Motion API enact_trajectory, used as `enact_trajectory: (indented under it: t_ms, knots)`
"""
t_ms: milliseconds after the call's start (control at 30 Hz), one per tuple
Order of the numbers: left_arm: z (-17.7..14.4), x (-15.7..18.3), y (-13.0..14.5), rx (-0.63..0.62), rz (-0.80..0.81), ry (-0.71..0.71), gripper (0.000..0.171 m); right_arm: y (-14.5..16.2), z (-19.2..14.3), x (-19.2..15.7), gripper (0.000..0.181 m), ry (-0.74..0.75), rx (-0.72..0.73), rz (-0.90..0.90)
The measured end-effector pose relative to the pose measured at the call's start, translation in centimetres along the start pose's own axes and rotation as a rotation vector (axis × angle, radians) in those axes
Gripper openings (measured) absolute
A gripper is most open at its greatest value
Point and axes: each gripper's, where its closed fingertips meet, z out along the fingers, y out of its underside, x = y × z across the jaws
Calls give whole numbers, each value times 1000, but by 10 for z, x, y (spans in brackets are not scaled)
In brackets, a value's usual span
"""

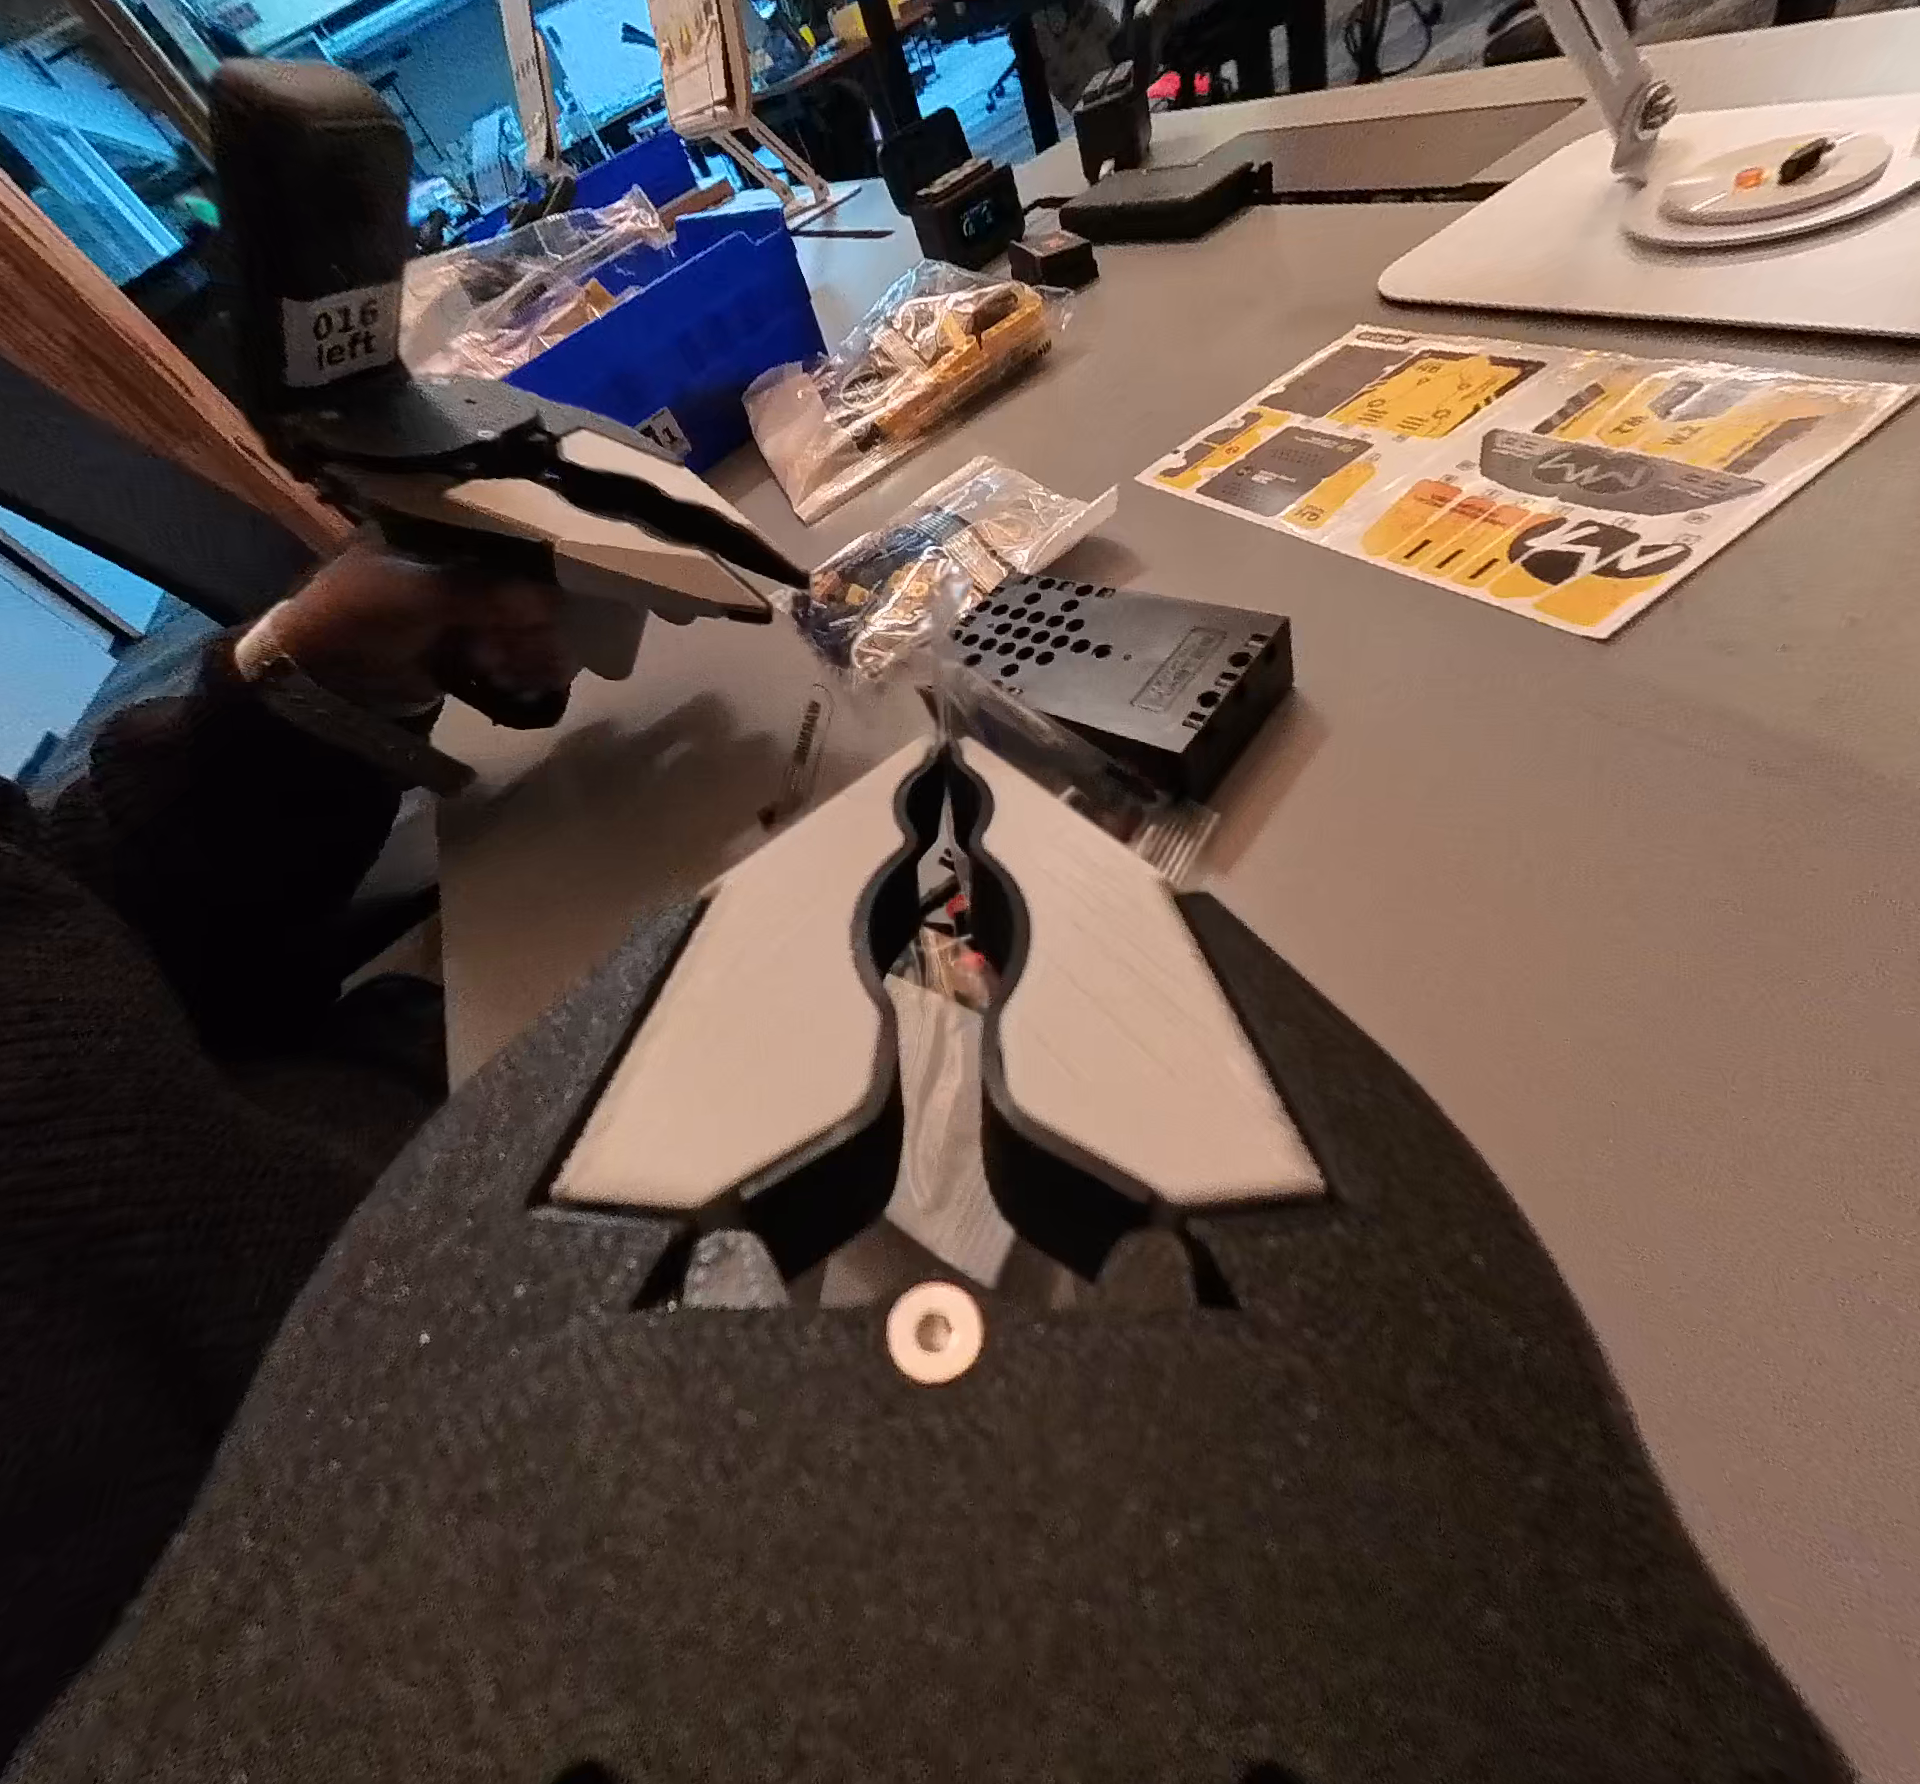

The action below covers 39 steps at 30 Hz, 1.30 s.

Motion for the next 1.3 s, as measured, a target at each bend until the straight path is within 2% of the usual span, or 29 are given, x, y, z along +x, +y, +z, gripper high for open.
enact_trajectory:
  t_ms: [200, 333, 400, 533, 600, 733, 867, 1000, 1300]
  knots:
    - [4, -27, 17, -87, 116, -143, 21, -2, -5, 14, 0, 48, 34, -50]
    - [11, 5, 31, -130, 235, 43, 22, -5, -5, 19, 0, 31, 73, -5]
    - [15, 0, 30, -132, 284, -14, 23, -7, -6, 20, 0, 39, 87, -2]
    - [21, -20, 28, -148, 457, -222, 25, -5, -3, 20, 0, 47, 70, -8]
    - [27, -23, 34, -198, 525, -274, 27, -5, -3, 20, 0, 46, 67, -8]
    - [27, -21, 34, -203, 661, -327, 26, -5, -3, 22, 0, 45, 72, 4]
    - [21, -14, 36, -222, 620, -261, 30, -5, -3, 20, 0, 36, 74, 8]
    - [12, -36, 28, -220, 647, -384, 32, -5, -2, 18, 0, 35, 73, 6]
    - [17, -35, 34, -250, 745, -434, 30, -6, -4, 18, 0, 34, 88, 15]
